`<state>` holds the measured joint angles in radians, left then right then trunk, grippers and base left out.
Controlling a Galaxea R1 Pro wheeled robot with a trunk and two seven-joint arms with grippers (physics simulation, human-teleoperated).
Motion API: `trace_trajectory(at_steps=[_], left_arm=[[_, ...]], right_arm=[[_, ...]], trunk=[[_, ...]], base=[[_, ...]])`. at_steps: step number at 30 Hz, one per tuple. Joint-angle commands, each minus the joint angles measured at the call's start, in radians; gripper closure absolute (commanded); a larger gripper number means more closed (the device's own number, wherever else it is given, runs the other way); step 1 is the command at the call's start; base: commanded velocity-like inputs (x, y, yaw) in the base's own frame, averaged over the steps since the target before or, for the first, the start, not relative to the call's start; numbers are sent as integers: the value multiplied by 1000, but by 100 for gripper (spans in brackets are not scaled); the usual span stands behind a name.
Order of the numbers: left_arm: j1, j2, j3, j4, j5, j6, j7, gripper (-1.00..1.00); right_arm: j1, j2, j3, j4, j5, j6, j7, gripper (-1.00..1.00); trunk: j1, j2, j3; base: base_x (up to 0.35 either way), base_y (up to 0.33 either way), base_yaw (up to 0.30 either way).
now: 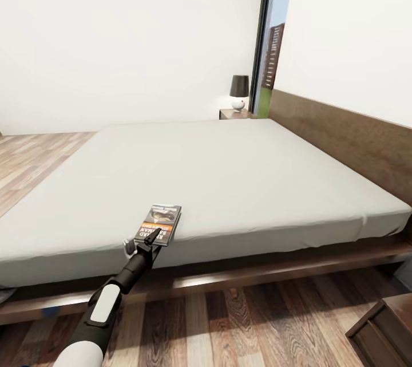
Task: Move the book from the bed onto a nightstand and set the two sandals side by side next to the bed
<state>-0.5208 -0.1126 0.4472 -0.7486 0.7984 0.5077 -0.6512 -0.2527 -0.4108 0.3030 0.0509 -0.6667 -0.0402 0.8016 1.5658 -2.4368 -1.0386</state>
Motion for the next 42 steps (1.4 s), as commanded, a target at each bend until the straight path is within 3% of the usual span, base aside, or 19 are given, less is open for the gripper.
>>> trace_trajectory(at_steps=[1, 2, 42], left_arm=[[-1, -1, 4, 0, 4, 8, -2, -100], [-1, -1, 4, 0, 4, 8, -2, 100], [-1, 0, -3, 0, 4, 12, -5, 100]], right_arm=[[-2, 0, 8, 4, -7, -4, 5, -100], [-2, 0, 8, 4, -8, -4, 5, -100], [-2, 1, 10, 4, -8, -3, 5, -100]], trunk=[[0, 0, -1], [0, 0, -1], [0, 0, -1]], base=[[0, 0, 0], [0, 0, 0], [0, 0, 0]])
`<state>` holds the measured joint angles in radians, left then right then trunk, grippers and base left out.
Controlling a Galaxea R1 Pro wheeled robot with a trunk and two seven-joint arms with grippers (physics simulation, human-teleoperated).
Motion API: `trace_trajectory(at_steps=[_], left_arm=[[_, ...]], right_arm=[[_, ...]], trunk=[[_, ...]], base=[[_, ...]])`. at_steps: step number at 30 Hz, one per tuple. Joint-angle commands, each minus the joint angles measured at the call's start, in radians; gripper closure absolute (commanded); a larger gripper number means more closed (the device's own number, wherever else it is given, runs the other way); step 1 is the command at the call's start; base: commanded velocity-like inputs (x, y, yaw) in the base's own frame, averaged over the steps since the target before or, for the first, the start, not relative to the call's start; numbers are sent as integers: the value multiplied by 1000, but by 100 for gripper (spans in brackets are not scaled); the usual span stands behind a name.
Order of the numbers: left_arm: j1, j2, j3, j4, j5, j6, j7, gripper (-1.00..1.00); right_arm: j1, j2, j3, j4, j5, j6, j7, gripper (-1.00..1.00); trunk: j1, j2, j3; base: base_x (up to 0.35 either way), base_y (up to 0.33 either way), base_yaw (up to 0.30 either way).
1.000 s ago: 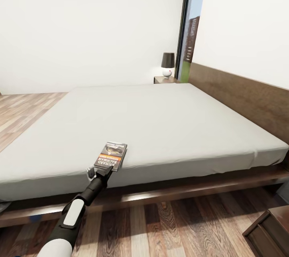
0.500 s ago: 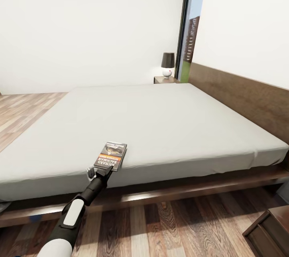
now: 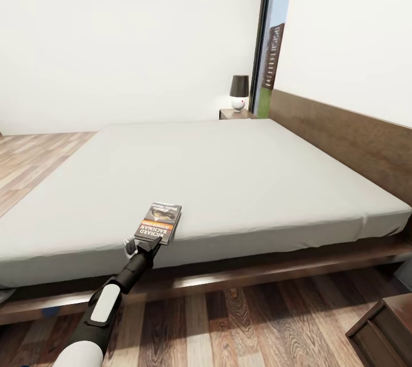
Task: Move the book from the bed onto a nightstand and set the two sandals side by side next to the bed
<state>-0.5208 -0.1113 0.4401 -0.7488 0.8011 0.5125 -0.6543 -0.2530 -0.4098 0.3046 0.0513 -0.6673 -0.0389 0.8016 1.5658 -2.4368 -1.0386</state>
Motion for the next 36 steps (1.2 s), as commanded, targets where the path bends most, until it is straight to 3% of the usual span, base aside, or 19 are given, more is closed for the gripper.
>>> trace_trajectory(at_steps=[1, 8, 36], left_arm=[[-1, -1, 4, 0, 1, 7, -1, 100], [-1, -1, 3, 0, 1, 8, 0, 100], [-1, 13, 5, -1, 0, 62, 1, 100]], right_arm=[[-2, 0, 8, 4, -8, -4, 5, -100], [-1, 0, 8, 3, -8, -4, 5, -100], [-1, 0, 7, 3, -11, -4, 5, -100]], trunk=[[0, 0, -1], [0, 0, -1], [-108, 196, 87]], base=[[0, 0, 0], [0, 0, 0], [0, 0, 0]])
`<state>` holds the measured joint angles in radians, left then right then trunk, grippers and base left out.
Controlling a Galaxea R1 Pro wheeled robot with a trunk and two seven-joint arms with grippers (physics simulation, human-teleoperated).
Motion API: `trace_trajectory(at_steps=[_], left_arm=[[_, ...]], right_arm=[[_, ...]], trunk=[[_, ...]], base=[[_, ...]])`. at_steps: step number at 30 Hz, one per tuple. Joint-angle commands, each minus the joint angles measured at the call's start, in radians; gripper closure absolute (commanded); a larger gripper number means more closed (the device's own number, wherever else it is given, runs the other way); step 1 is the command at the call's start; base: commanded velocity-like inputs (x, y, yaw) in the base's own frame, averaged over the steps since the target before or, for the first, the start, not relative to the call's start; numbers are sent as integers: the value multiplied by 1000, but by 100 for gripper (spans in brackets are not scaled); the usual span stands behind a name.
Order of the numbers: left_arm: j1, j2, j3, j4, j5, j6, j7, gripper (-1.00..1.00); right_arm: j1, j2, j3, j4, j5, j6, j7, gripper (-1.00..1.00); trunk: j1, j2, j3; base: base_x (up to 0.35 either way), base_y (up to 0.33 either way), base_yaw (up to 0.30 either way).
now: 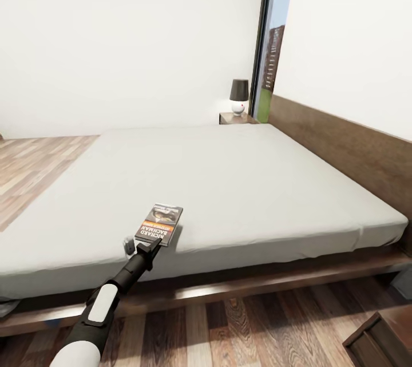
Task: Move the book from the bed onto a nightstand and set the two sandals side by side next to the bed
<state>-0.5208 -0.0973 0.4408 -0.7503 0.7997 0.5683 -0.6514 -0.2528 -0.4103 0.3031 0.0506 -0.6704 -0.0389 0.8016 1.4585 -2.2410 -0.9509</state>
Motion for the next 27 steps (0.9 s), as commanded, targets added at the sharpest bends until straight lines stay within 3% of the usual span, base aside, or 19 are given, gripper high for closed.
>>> trace_trajectory(at_steps=[1, 13, 23, 27], left_arm=[[-1, -1, 4, 0, 1, 7, -1, 100], [-1, 9, 3, -1, 1, 14, 1, 100], [-1, 18, 0, -9, -6, 66, 4, 100], [-1, 40, -14, -12, -8, 88, 3, 100]], right_arm=[[-2, 0, 8, 4, -8, -4, 5, -100], [-2, -1, 7, 4, -10, -3, 5, -100], [-2, 0, 8, 4, -11, -3, 5, -100], [-2, 0, 8, 4, -11, -3, 7, -100]], trunk=[[-4, 7, 2], [-50, 91, 40], [-88, 161, 71], [-104, 189, 84]], base=[[0, 0, 0], [0, 0, 0], [0, 0, 0], [0, 0, 0]])
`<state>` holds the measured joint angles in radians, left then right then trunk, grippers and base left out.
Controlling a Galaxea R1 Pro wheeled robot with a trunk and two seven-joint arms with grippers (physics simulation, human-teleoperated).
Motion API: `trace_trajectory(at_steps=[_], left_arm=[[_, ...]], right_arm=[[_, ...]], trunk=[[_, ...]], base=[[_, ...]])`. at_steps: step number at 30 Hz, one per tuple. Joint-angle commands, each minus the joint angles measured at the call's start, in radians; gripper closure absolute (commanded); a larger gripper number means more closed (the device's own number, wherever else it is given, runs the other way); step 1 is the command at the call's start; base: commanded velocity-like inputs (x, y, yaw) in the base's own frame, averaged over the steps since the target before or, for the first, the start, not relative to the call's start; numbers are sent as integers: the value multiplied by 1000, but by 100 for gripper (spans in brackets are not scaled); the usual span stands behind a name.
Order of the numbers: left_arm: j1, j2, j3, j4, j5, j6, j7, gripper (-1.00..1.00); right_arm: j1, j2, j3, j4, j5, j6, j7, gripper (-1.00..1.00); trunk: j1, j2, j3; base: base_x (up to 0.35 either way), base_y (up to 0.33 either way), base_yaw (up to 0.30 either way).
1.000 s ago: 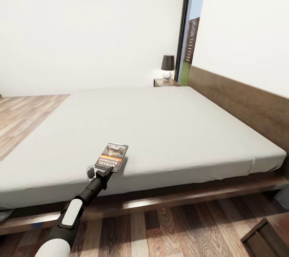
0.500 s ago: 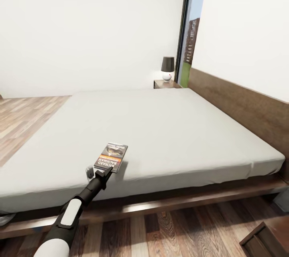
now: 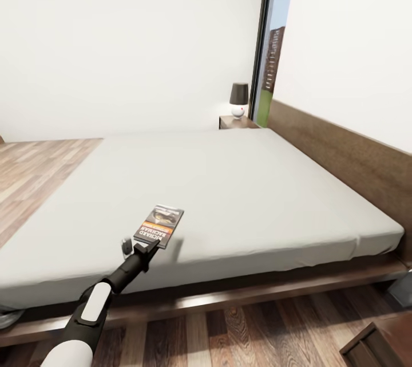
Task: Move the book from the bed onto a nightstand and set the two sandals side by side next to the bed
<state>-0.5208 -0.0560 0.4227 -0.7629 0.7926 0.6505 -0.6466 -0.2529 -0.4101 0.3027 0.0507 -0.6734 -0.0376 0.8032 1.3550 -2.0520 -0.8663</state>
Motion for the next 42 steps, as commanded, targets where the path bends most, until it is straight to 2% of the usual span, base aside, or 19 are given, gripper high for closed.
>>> trace_trajectory(at_steps=[1, 5, 10, 23, 28, 29, 35, 42], left_arm=[[-1, 3, -1, 0, -1, 8, -2, 100], [-1, 25, -28, -3, 0, 20, -3, 100], [-1, 64, -86, -27, 1, 65, -7, 100], [-1, 142, -125, -114, 1, 250, -17, 100], [-1, 185, -159, -122, 1, 299, -20, 100], [-1, 199, -177, -123, 1, 311, -22, 100], [-1, 242, -236, -125, 2, 335, -26, 100], [-1, 262, -273, -124, 1, 338, -27, 100]], right_arm=[[-2, 0, 9, 4, -8, -4, 6, -100], [-1, 0, 8, 4, -8, -5, 8, -100], [-2, -1, 7, 4, -8, -5, 5, -100], [-2, 0, 8, 4, -7, -5, 3, -100], [-1, 0, 11, 3, -4, -8, 3, -100], [-1, 0, 12, 3, -4, -9, 3, -100], [-1, -1, 5, 3, -12, -8, 6, -100], [-1, -1, 10, 3, -6, -13, 10, -100]], trunk=[[-4, 7, 2], [-19, 35, 15], [-39, 70, 31], [-88, 161, 71], [-108, 196, 87], [-111, 203, 90], [-134, 245, 109], [-161, 294, 131]], base=[[0, 0, 0], [0, 0, 0], [0, 0, 0], [0, 0, 0], [0, 0, 0], [0, 0, 0], [0, 0, 0], [0, 0, 0]])
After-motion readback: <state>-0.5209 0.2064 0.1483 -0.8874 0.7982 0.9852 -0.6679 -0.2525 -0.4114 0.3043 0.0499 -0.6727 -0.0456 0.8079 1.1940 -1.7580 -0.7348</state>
